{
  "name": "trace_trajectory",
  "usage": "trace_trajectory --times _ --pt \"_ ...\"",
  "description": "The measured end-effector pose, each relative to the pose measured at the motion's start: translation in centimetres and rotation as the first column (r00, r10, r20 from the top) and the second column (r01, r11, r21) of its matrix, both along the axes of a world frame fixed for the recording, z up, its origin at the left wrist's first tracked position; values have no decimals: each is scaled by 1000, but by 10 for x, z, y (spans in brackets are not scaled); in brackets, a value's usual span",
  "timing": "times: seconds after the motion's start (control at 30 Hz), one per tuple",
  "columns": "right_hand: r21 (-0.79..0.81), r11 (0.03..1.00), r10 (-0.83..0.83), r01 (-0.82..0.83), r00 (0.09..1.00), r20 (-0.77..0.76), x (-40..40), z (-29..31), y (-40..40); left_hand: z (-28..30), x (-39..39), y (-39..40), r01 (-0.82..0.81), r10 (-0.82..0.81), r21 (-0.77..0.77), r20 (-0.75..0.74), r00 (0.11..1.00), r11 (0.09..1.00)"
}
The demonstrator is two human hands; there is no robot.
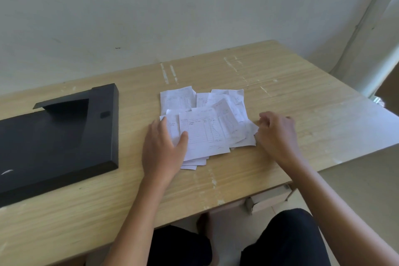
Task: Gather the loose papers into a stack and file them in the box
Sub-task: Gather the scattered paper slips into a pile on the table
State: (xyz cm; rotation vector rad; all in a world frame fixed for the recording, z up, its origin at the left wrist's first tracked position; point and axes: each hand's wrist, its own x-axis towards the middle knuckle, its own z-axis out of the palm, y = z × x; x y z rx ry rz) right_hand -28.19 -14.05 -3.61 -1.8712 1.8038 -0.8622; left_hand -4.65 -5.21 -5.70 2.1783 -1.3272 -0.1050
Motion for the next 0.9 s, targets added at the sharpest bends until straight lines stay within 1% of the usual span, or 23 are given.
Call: trace_trajectory --times 0.1,0.2,0.37,0.43,0.47,0.53,0.6,0.63,0.67,0.77,0.83,0.9 --pt "20 999 32 -32 999 0 2 -5 9 -4 0 -1 13 -13 20 -6 1000 1000" --pt "38 997 62 -65 995 76 3 -7 19 -6 2 -2 19 -19 35 -10 1000 999" --pt "98 993 51 -71 980 192 -3 -5 22 -9 3 -1 23 -22 20 -23 999 1000" --pt "87 995 36 -55 978 205 -6 -2 22 -9 4 0 26 -25 19 -20 999 999" --pt "65 997 32 -44 986 165 -7 -3 20 -9 4 0 28 -27 19 -18 999 999" --pt "32 999 40 -41 999 8 -6 -5 14 -8 3 0 29 -29 9 -24 999 1000" --pt "52 998 45 -39 991 -128 0 -6 8 -7 3 1 10 -10 0 -66 998 1000" --pt "78 996 50 -37 985 -168 6 -5 7 -7 3 0 -1 1 -1 -85 996 1000" --pt "108 993 64 -44 980 -186 12 -3 7 -7 2 0 -5 6 7 -85 996 1000" --pt "149 985 118 -90 974 -193 28 -2 10 -8 0 -2 42 -43 80 8 999 996" --pt "146 986 102 -77 980 -173 32 2 7 -7 4 -4 67 -66 126 -17 998 990" --pt "150 988 60 -37 987 -152 31 6 -3 -3 12 -7 57 -49 112 -71 996 992"
